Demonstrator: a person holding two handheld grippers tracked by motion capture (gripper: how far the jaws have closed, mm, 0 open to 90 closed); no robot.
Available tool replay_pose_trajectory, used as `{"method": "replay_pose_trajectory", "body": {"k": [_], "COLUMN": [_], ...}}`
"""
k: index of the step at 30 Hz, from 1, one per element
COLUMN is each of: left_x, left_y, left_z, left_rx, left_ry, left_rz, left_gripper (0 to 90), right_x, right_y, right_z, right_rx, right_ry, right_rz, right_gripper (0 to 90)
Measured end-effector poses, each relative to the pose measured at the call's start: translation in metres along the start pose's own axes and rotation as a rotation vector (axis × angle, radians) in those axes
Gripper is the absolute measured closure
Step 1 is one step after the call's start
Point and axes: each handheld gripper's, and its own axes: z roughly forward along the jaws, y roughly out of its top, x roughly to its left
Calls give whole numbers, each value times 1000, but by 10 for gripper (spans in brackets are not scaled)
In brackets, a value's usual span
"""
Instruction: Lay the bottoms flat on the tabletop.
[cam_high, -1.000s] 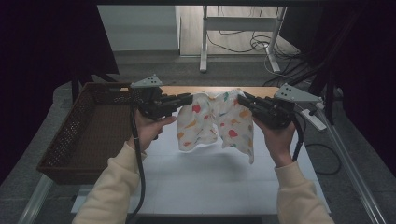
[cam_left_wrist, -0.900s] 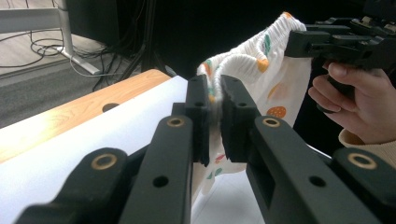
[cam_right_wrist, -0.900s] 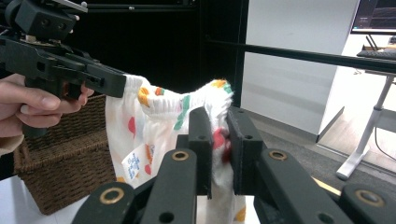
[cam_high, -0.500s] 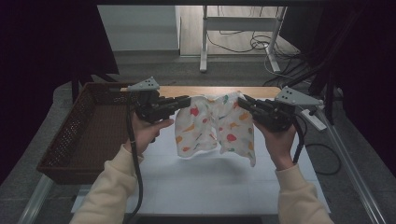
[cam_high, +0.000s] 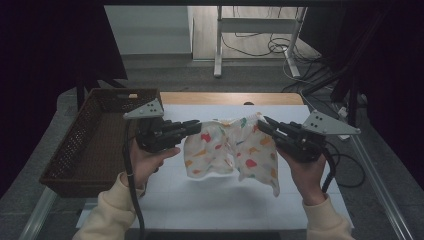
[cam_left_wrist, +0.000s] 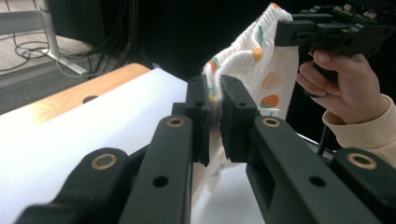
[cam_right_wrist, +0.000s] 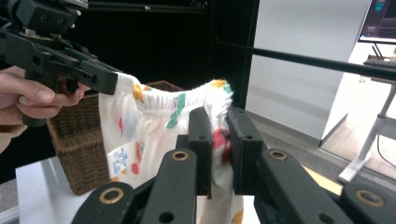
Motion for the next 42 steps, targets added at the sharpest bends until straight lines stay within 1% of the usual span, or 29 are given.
{"method": "replay_pose_trajectory", "body": {"k": [1,2,3,4,5,6,7,8,9,10,11,12,13,14,15,16,17,18,21,28,29,30,31,32,33,34,38,41,42], "left_x": [4,4,8,12,21,21,28,28,33,35,43,43,53,53,61,61,68,68,76,86,89,89,91,92,92,90,88,83,83], "left_y": [-5,-5,-8,-11,-17,-17,-21,-21,-24,-24,-26,-26,-26,-26,-27,-27,-27,-27,-27,-25,-23,-23,-21,-20,-19,-18,-19,-24,-24], "left_z": [6,6,10,15,26,26,37,37,45,48,59,59,68,68,74,74,79,79,87,97,102,102,104,105,106,106,102,96,96], "left_rx": [17,17,24,32,45,45,60,60,71,76,91,91,99,99,101,101,101,101,107,111,115,115,124,130,133,138,129,130,130], "left_ry": [8,8,8,7,10,10,22,22,39,47,67,67,79,79,85,85,96,96,119,144,169,169,187,190,192,205,198,190,190], "left_rz": [-14,-14,-25,-38,-60,-60,-65,-65,-65,-63,-75,-75,-93,-93,-113,-113,-121,-121,-133,-132,-134,-134,-135,-136,-132,-121,-111,-106,-106], "left_gripper": [825,826,825,825,825,825,825,825,825,825,825,825,825,824,825,825,825,825,825,820,776,680,524,524,459,371,353,352,352], "right_x": [-3,-3,-8,-8,-17,-17,-24,-24,-28,-36,-44,-44,-52,-52,-58,-58,-62,-62,-69,-78,-84,-84,-94,-94,-98,-105,-104,-101,-101], "right_y": [-6,-6,-14,-14,-26,-26,-36,-36,-42,-49,-55,-55,-59,-59,-62,-62,-64,-64,-68,-73,-75,-75,-78,-78,-79,-81,-82,-85,-85], "right_z": [2,2,6,6,13,13,19,19,23,29,36,36,43,43,49,49,53,53,61,71,75,75,81,81,83,86,85,80,80], "right_rx": [23,23,45,45,72,72,100,100,114,136,155,155,172,172,184,184,192,192,203,217,230,230,247,247,256,277,293,298,298], "right_ry": [-12,-12,-19,-19,-27,-27,-36,-36,-40,-54,-66,-66,-72,-72,-82,-82,-87,-87,-96,-117,-131,-131,-182,-182,-197,-194,-190,-165,-165], "right_rz": [7,7,22,22,47,47,63,63,71,88,107,107,121,121,125,125,129,129,140,143,146,146,164,164,182,213,208,222,222], "right_gripper": [807,807,806,806,807,807,806,806,806,806,806,806,806,806,806,806,806,806,806,802,785,785,611,611,542,487,468,463,463]}}
